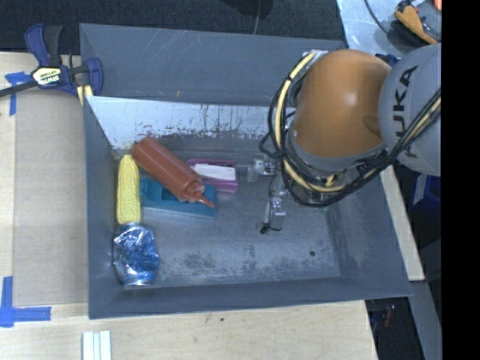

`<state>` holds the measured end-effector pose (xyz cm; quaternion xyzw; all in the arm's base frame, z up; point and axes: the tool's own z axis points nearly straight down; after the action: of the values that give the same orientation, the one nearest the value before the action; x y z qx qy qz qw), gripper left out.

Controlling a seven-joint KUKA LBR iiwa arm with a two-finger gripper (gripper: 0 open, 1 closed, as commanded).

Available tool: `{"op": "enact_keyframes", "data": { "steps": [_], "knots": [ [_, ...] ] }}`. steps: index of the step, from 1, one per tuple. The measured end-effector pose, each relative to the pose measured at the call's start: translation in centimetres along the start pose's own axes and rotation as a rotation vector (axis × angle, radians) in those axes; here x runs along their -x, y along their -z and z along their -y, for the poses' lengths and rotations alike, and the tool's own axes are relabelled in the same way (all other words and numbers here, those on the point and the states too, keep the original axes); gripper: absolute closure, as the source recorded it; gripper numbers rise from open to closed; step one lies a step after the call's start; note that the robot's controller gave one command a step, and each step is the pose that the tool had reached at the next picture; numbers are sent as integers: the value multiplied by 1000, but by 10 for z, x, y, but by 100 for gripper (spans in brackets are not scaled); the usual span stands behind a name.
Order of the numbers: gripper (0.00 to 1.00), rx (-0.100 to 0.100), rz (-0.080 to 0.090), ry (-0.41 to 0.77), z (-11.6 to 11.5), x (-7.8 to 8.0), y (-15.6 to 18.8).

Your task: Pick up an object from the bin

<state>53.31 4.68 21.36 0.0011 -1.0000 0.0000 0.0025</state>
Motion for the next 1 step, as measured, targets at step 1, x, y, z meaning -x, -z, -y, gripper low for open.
{"op": "enact_keyframes", "data": {
  "steps": [1],
  "knots": [
    [0,0,8,-2,0,2,4]
  ]
}}
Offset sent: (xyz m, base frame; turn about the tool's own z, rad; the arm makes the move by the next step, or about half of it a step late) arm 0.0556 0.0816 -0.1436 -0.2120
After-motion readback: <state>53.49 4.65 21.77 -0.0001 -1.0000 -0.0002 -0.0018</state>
